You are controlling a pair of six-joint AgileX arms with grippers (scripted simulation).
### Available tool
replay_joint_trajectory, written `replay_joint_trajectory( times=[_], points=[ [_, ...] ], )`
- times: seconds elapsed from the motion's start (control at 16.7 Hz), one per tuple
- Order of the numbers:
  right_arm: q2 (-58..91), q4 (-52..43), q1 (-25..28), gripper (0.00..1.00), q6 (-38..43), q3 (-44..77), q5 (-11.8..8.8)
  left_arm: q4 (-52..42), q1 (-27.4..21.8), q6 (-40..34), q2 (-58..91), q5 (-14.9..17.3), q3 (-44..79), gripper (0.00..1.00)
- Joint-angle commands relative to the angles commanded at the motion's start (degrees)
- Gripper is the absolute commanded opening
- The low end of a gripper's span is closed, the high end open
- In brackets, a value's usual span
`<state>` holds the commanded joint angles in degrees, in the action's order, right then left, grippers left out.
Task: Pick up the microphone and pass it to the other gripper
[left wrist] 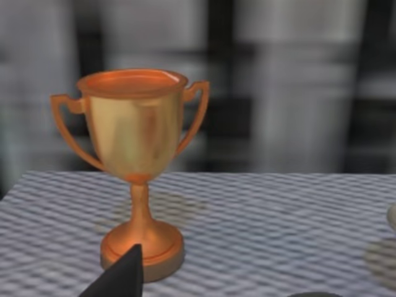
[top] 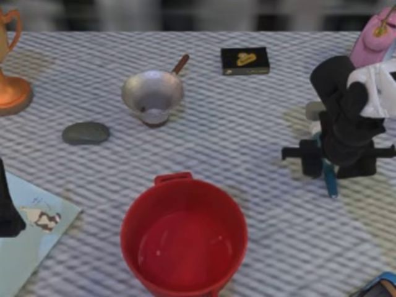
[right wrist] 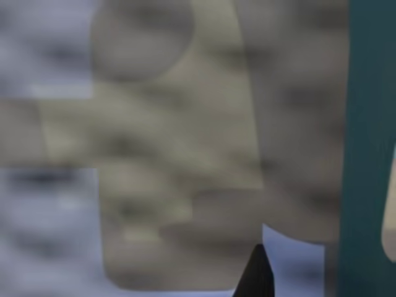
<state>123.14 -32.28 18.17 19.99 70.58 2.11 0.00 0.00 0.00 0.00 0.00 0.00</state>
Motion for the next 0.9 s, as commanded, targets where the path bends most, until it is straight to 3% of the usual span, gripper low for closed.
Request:
replay_joint_trajectory(
  times=[0.24,0.3,0.48,0.66,0.9],
  points=[
    [0.0,0.0,0.0,0.0,0.0,0.0,0.0,0.0,0.0,0.0,0.0,0.0,0.0,1.0],
    [-3.47,-1.51,0.1,0.0,-0.61,1.35,1.01,0.0,0.0,0.0,0.0,0.0,0.0,1.0],
    [-3.76,0.31,0.2,0.0,-1.13,1.01,0.22,0.0,0.0,0.0,0.0,0.0,0.0,1.0],
    [-5.01,7.21,0.28,0.0,-2.77,-0.54,-2.51,0.0,0.0,0.0,0.0,0.0,0.0,1.0],
    [-7.91,24.52,0.15,0.0,-6.2,-5.02,-8.48,0.0,0.0,0.0,0.0,0.0,0.0,1.0]
  ],
)
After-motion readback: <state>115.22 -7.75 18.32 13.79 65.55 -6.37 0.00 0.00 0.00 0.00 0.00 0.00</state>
